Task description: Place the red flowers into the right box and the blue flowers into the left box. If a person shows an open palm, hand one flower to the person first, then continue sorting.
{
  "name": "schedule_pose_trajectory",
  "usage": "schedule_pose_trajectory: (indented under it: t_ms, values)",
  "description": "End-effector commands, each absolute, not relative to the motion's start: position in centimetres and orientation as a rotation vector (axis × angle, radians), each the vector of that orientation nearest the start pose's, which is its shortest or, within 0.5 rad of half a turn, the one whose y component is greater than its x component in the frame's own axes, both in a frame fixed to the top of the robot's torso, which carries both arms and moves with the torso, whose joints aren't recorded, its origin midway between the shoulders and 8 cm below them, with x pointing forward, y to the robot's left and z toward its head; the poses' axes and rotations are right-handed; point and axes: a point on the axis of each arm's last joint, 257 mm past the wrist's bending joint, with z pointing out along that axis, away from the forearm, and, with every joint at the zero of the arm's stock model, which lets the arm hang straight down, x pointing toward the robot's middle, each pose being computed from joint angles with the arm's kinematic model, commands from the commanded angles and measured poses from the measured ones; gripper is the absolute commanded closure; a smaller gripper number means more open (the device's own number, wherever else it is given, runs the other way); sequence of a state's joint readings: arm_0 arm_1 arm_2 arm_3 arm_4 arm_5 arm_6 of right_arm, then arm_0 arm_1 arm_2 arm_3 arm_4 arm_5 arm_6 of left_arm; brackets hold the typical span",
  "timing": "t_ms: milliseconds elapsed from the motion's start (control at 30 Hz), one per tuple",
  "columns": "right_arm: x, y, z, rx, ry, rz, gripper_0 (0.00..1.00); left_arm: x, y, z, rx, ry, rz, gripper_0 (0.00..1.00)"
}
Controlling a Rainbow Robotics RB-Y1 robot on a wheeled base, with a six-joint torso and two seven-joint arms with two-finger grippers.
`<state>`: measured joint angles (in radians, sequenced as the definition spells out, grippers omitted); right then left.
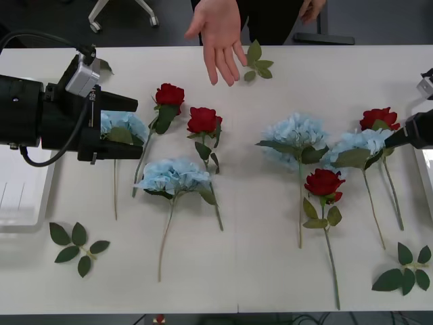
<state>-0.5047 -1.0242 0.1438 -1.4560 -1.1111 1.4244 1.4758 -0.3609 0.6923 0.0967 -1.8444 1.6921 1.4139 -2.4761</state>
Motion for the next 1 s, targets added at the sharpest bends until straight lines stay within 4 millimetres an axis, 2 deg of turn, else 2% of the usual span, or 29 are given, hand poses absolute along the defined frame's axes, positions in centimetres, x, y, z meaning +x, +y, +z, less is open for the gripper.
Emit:
schedule_pose_trajectory:
  t_ms: [33,367,567,800,1000]
  values:
    - [50.7,-40.4,-18.4,-0.020,2.649,0.143,0.00,40.9,12.7,-7.9,1.383,1.547,-0.685,0.00]
    - [51.3,-41.5,-19.3,0.000,2.638,0.096,0.00,41.0,12.7,-8.0,1.382,1.549,-0.680,0.00]
    - [51.9,-42.8,-19.8,-0.012,2.625,-0.001,0.00,41.0,12.8,-8.0,1.385,1.549,-0.674,0.00]
    - [52.6,-43.6,-21.5,-0.046,2.615,-0.124,0.00,41.1,12.8,-8.0,1.382,1.550,-0.674,0.00]
    - [52.9,-43.7,-23.4,-0.035,2.624,-0.134,0.00,41.1,12.9,-8.1,1.382,1.553,-0.672,0.00]
